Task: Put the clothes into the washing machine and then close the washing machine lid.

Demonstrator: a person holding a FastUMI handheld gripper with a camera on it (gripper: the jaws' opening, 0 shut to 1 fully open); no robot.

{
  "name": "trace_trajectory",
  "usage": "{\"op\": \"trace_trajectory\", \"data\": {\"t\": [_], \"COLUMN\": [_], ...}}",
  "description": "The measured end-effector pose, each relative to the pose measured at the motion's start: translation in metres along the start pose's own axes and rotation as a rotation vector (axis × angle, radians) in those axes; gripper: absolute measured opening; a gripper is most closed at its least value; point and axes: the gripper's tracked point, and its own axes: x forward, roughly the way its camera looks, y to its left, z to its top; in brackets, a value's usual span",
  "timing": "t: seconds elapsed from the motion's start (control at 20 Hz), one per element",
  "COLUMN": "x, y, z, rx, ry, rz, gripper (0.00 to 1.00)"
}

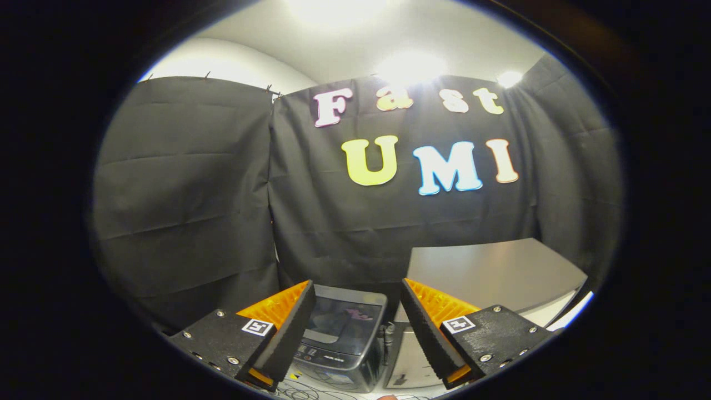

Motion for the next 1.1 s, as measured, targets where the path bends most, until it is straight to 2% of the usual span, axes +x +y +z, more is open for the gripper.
{"op": "trace_trajectory", "data": {"t": [0.35,0.6,1.1], "x": [-0.078,-0.109,-0.157], "y": [-0.069,-0.099,-0.118], "z": [0.013,0.014,0.002], "rx": [-0.041,-0.042,-0.022], "ry": [-0.050,-0.078,-0.101], "rz": [-0.119,-0.200,-0.256], "gripper": [0.95,0.95,0.95]}}
